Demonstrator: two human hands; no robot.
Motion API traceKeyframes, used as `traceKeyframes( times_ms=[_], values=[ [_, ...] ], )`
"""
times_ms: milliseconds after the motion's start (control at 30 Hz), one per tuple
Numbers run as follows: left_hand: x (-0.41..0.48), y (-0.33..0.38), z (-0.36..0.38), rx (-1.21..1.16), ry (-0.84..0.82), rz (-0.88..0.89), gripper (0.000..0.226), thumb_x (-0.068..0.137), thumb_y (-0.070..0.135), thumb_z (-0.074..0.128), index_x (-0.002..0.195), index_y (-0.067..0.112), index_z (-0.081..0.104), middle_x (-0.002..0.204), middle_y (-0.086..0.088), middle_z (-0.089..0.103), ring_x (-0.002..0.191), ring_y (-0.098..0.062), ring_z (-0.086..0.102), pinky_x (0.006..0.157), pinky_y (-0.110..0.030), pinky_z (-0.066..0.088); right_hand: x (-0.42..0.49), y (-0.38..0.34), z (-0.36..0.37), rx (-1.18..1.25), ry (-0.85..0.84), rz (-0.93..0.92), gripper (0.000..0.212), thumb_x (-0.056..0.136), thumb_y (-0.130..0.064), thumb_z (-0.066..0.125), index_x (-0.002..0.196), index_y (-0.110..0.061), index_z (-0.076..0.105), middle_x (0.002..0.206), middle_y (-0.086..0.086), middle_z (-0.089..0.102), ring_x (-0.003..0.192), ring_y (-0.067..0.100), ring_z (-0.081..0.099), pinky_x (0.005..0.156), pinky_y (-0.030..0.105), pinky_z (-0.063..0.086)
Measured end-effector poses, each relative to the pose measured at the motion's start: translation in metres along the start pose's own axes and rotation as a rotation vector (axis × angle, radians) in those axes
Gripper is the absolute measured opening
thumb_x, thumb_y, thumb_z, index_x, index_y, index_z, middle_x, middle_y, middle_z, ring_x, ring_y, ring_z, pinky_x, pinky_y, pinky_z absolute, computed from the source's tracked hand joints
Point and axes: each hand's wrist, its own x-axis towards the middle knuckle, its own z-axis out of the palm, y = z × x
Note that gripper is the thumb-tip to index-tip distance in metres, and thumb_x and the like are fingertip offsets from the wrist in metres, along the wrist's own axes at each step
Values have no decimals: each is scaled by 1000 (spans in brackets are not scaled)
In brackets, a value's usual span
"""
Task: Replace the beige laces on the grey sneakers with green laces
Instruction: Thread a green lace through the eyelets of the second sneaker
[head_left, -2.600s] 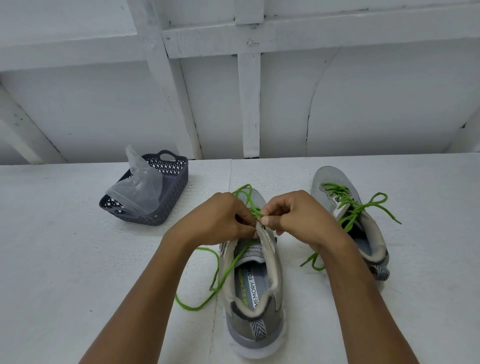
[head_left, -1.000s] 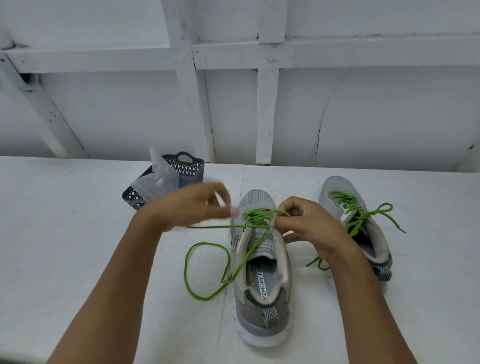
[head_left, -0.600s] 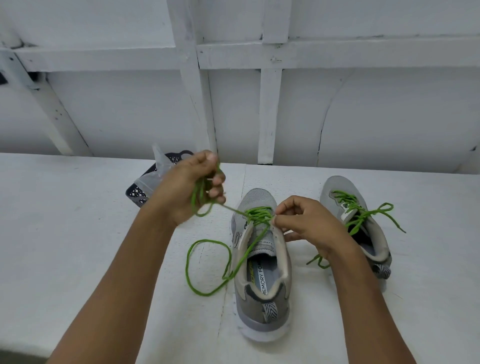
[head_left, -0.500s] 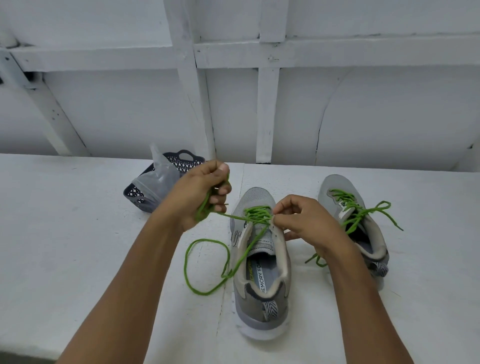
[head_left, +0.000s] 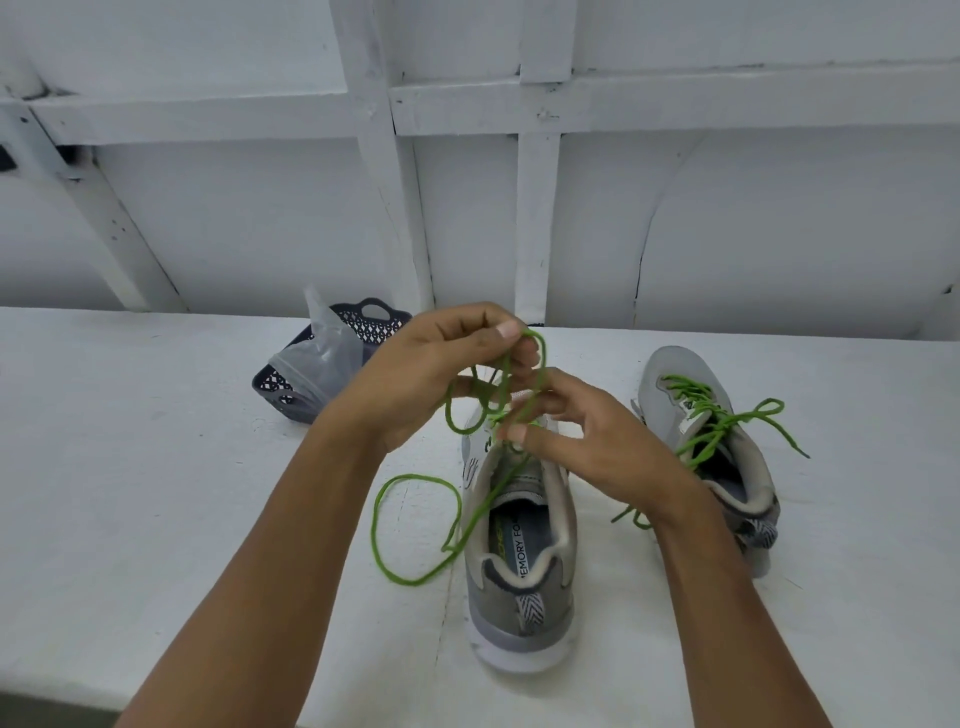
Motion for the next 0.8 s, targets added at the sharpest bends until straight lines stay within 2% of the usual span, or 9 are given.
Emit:
traceKeyframes(
  times_ms=[133, 233, 300, 367, 433, 500, 600, 733, 800],
  values=[
    [1, -3, -1, 104, 61, -14, 24, 96, 23, 55, 97, 4, 68, 101, -8, 71, 97, -20, 66, 83, -37, 55, -4, 5, -10, 292, 152, -118, 11, 92, -3, 61, 90, -11, 67, 75, 5, 67, 76, 16, 64, 83, 30, 50],
    [3, -16, -9, 253, 142, -75, 17, 99, 21, 57, 93, 9, 68, 92, -1, 71, 85, -14, 67, 77, -36, 55, -6, 9, -26, 646, 228, -162, 8, 71, -17, 75, 79, -17, 72, 76, 3, 65, 77, 18, 62, 80, 34, 52],
    [2, -25, -14, 423, 59, -141, 14, 97, 21, 61, 89, 12, 67, 80, 5, 70, 75, -11, 66, 71, -34, 54, -6, 12, -35, 897, 265, -207, 21, 63, -29, 81, 76, -16, 71, 83, 5, 67, 84, 23, 65, 80, 36, 55],
    [-1, -30, -16, 577, -107, -223, 11, 95, 21, 65, 89, 12, 68, 72, 8, 68, 68, -9, 63, 66, -32, 52, -8, 10, -40, 1108, 345, -221, 12, 70, -26, 70, 73, -15, 66, 89, 11, 71, 89, 28, 68, 82, 38, 57],
    [-3, -33, -15, 642, -224, -269, 11, 91, 23, 70, 90, 12, 69, 71, 5, 68, 67, -9, 61, 65, -30, 51, -10, 7, -44, 1223, 409, -168, 9, 71, -22, 55, 68, -15, 60, 72, 8, 67, 65, 22, 65, 64, 29, 57],
    [-4, -34, -14, 645, -239, -268, 14, 86, 25, 75, 89, 13, 68, 75, -6, 67, 67, -11, 58, 64, -30, 48, -10, 8, -46, 1148, 396, -77, 9, 66, -23, 55, 70, -15, 57, 50, 1, 47, 36, 11, 39, 39, 17, 36],
    [-5, -32, -13, 650, -257, -289, 23, 81, 28, 81, 86, 16, 63, 72, -3, 62, 64, -12, 56, 61, -33, 47, -5, 13, -39, 837, 270, 18, 17, 73, -20, 52, 73, -13, 67, 46, 2, 38, 36, 8, 19, 42, 17, 13],
    [-7, -28, -6, 988, -360, -483, 44, 74, 55, 79, 80, 14, 63, 69, 2, 71, 57, -9, 66, 54, -23, 52, -1, 17, -31, 418, 19, 135, 48, 80, -32, 32, 77, -7, 72, 57, 15, 55, 47, 16, 36, 45, 24, 28],
    [-8, -27, -4, 1047, -420, -538, 45, 79, 55, 74, 80, 10, 69, 71, 2, 72, 53, -2, 63, 53, -18, 50, -1, 12, -29, 308, -84, 212, 57, 84, -41, 29, 78, -3, 71, 60, 21, 60, 53, 21, 45, 51, 24, 35]
  ],
)
